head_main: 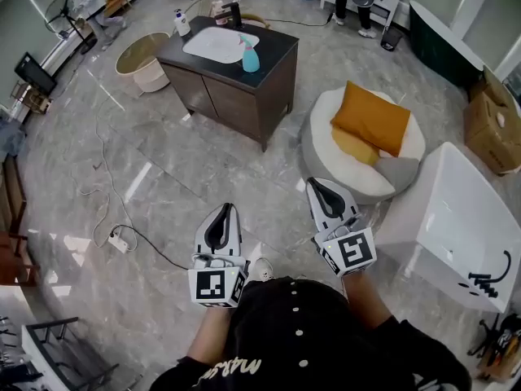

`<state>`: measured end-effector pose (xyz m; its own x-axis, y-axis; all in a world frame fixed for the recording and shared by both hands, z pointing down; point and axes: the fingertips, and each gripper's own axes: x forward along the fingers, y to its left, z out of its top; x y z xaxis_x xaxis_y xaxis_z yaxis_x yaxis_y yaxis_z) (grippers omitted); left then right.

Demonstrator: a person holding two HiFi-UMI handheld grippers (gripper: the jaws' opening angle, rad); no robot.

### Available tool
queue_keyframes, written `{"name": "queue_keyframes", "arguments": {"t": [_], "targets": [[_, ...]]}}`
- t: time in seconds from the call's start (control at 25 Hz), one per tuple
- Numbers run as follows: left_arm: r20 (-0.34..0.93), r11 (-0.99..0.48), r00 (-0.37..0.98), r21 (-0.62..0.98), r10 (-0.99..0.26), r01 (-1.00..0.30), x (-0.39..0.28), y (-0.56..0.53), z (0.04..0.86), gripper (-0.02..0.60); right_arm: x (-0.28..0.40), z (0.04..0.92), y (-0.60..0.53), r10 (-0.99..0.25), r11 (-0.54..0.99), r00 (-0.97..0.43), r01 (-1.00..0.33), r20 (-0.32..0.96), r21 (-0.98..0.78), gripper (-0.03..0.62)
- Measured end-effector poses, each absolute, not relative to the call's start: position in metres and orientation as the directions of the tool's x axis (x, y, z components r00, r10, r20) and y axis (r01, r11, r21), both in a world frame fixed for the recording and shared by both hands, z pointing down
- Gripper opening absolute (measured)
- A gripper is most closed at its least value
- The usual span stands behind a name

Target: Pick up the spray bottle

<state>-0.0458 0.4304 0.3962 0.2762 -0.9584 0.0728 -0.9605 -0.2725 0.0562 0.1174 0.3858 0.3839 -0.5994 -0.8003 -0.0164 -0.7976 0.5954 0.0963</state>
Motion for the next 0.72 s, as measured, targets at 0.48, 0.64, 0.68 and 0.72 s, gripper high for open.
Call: {"name": "queue_keyframes", "arguments": {"t": [0.48, 0.64, 0.68, 0.72], "targets": [[0.111, -0.272, 0.277, 0.056, -0.955, -0.961, -0.113, 0.410, 0.410, 0.028, 0.092, 0.399, 0.351, -0.864, 0.503, -0.503, -0.863, 0.010, 0.054, -0.005], [0.129, -0.259, 0.267, 0.073, -0.955, -0.963, -0.124, 0.394, 0.419, 0.028, 0.085, 0.402, 0.330, -0.867, 0.497, -0.497, -0.866, 0.022, 0.054, -0.005], [0.131, -0.260, 0.268, 0.073, -0.955, -0.963, -0.126, 0.388, 0.421, 0.028, 0.083, 0.403, 0.324, -0.869, 0.494, -0.494, -0.868, 0.021, 0.056, -0.005], [0.130, -0.260, 0.268, 0.073, -0.955, -0.963, -0.127, 0.381, 0.421, 0.028, 0.082, 0.404, 0.317, -0.872, 0.490, -0.490, -0.870, 0.019, 0.054, -0.005]]}}
